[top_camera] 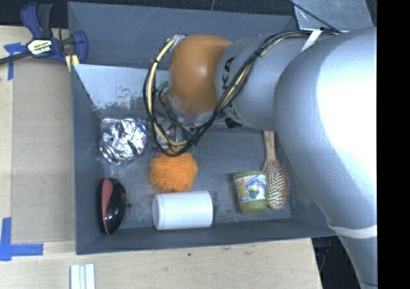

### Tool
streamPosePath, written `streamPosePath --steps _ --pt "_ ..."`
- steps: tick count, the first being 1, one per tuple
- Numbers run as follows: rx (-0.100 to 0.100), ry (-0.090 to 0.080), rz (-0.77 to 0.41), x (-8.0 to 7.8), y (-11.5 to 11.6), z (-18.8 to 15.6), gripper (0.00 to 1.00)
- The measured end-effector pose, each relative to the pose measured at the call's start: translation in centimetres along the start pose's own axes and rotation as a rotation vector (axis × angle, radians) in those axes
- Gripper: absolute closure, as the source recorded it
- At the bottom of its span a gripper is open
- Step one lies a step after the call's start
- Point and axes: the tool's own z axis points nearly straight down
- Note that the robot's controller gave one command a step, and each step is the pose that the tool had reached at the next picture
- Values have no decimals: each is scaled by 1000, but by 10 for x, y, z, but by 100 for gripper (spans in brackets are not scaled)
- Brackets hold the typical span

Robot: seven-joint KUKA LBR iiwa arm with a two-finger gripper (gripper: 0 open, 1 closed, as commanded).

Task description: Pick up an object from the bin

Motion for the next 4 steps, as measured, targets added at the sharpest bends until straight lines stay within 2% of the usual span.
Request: streamPosePath --steps 1,2,3,4 --pt "-1 -2 483 41 -15 -30 100" --pt "-4 -9 558 93 -24 -9 100" --pt "-5 -16 555 99 -82 -1 100" --pt "-10 -27 588 72 -96 -126 100"
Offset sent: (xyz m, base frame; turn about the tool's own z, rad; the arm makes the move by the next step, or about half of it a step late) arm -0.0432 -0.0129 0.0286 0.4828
